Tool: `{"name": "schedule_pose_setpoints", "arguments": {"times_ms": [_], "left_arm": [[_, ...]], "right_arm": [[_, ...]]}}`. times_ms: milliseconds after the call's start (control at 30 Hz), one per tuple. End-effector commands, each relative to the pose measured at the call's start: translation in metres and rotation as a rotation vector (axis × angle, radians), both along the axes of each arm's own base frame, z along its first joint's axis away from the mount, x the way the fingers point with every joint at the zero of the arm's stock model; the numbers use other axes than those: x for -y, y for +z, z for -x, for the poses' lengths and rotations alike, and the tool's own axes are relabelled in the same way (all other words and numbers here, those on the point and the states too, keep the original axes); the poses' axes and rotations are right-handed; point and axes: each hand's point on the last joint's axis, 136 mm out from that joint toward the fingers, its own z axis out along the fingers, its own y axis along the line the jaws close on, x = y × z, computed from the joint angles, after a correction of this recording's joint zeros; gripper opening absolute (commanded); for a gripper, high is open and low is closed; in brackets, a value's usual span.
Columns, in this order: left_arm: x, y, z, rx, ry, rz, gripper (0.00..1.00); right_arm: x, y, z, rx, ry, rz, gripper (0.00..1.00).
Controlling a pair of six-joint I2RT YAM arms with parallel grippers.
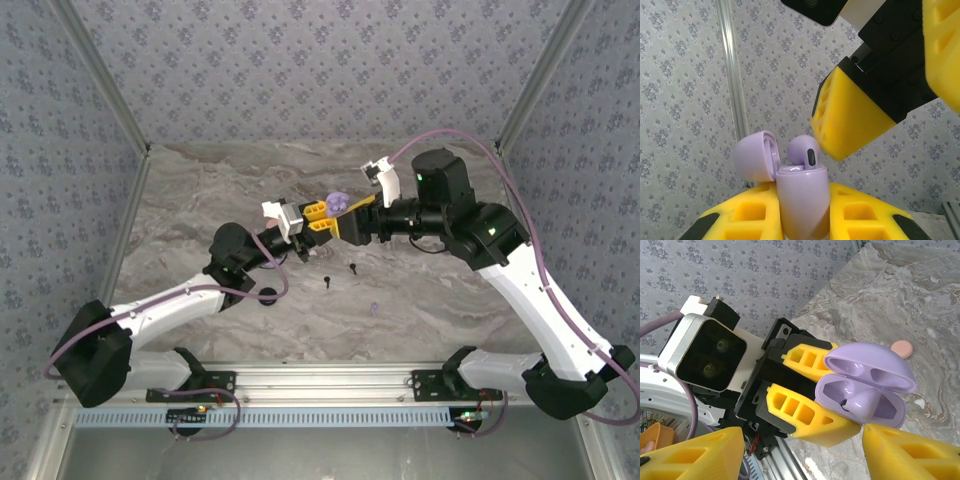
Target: Insert the wireless bluetooth earbuds into the charging case
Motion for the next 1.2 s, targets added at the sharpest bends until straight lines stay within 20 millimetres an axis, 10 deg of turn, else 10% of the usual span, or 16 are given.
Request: {"name": "schedule_pose_setpoints", "arguments": {"times_ms": [0,1167], "left_arm": [[0.000,0.025,0.009,0.065,-0.025,0.052,0.00],[0.003,0.017,0.007,0.044,-0.036,0.027,0.00]], "right_arm": [[-0.001,0.010,0.001,0.017,0.002,-0.013,0.66],[-0.006,0.016,-0.011,0.084,-0.008,-0.010,0.67]]}}
